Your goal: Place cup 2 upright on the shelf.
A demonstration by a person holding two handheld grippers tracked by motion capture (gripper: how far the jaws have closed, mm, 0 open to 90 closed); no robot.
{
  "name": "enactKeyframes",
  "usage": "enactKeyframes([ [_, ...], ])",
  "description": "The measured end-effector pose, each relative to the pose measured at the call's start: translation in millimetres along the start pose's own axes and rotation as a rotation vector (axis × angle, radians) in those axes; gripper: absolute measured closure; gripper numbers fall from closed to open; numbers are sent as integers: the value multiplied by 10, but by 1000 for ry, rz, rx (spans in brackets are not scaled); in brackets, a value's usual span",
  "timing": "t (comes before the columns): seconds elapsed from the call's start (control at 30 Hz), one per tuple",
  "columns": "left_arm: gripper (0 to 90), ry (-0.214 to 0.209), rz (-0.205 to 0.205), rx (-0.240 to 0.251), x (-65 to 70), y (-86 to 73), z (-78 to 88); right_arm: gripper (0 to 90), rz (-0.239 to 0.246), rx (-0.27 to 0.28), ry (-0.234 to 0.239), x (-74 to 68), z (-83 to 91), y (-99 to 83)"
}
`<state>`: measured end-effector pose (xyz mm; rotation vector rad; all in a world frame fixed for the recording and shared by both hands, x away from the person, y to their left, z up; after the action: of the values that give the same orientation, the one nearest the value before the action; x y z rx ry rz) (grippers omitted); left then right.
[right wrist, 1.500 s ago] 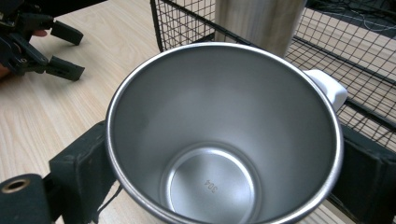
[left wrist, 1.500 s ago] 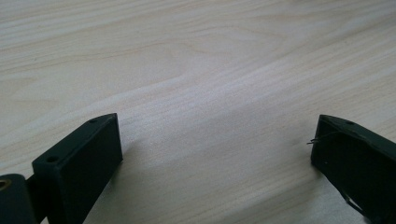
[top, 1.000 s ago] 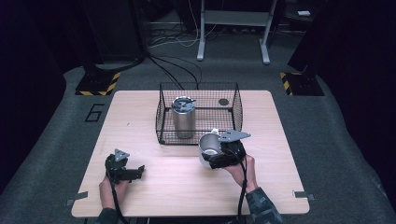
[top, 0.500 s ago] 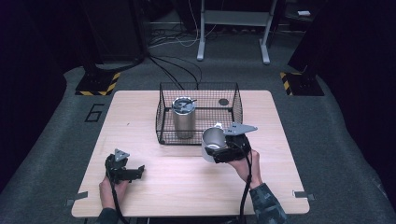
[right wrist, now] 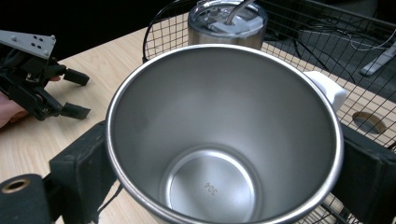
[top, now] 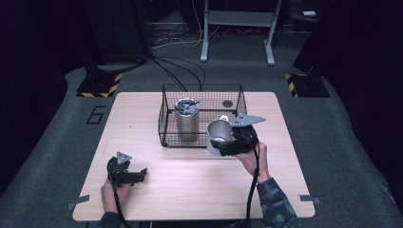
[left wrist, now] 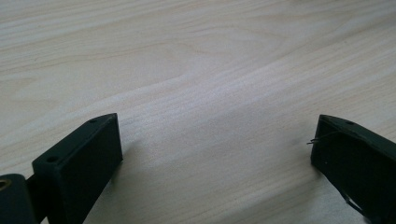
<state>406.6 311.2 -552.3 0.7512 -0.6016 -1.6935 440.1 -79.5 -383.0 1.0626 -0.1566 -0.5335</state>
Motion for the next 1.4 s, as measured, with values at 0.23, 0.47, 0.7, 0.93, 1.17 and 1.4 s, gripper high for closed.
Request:
enactKeyframes([
  [0.23, 19, 0, -2, 0, -1, 0, 0, 67, 8, -5, -7, 70, 17, 108],
  [0.47, 18, -1, 0, -1, 0, 0, 0, 67, 1, 2, -21, 136, 33, 219],
  [0.7, 19, 0, 0, 0, 0, 0, 0, 67, 1, 6, -34, 240, 38, 325],
  [0.93, 19, 0, -1, 0, -1, 0, -1, 67, -8, -1, -55, 345, 20, 405],
  [1.17, 19, -1, -1, 0, -1, 0, -1, 67, -12, -7, -72, 459, -9, 470],
  [1.4, 18, -1, 0, 0, 0, 0, -1, 67, -31, -20, -88, 566, -109, 515],
])
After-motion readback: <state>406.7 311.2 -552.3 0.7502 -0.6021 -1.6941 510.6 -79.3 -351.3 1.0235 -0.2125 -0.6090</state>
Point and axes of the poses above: each handheld gripper's, and its own axes: z roughly backward along the jaws, y roughly out of its top, x roughly to its right, the point moved 3 cm from there along -z, roughly forward along the jaws, and after that the axes turned 14 degrees about y, right-handed, at the moved point
